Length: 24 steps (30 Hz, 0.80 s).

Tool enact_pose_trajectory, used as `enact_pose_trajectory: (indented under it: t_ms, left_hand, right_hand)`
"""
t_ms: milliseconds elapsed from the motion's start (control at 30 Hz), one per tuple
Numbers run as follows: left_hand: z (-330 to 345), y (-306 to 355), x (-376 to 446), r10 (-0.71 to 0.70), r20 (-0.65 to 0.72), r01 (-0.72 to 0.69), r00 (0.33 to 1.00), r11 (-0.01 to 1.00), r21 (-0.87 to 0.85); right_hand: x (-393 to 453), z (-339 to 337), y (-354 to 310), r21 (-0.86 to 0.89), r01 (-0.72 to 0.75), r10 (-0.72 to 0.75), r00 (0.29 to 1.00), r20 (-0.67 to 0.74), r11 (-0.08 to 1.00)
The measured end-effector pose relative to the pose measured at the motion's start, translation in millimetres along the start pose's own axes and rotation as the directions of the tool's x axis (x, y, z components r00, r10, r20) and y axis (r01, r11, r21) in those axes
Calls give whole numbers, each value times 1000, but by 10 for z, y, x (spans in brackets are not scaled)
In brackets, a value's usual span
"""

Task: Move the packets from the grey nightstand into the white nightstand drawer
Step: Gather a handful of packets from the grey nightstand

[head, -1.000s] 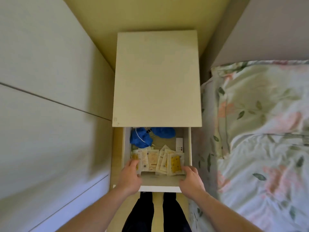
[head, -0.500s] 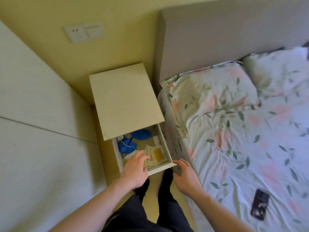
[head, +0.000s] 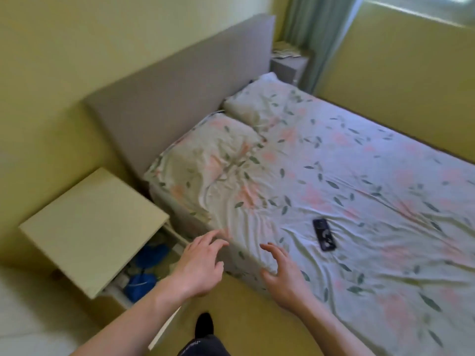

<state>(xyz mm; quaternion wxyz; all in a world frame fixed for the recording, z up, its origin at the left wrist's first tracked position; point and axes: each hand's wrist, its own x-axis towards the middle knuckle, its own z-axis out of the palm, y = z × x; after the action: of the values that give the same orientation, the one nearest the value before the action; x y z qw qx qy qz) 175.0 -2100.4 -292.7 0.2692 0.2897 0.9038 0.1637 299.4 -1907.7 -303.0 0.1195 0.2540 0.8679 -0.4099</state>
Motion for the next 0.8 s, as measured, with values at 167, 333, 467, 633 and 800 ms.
enact_pose_trajectory:
  t_ms: [167,333,467,633,800]
  left_hand:
    - [330,1240,111,214,24,-215,977,969,120]
    - [939,2606,13,363,113,-377,925,915,148]
    - [1324,3582,-119,490,177,-517,854,836,183]
    - [1758,4613,-186,603,244,-648,760,735,202]
    - [2141,5615,-133,670,316,-740,672,628,241]
  right_hand:
    - [-786,-686,849,94,-34,52,979,-199,995]
    - [-1806,-1410,1935,186,-104,160,934,-319,977]
    - [-2565,-1941,2642,266,-157,262,867,-424,951]
    - [-3347,-2513,3279,342,-173,344,767,-542,924]
    - [-3924,-3027,3914,417,-181,418,684,-598,891]
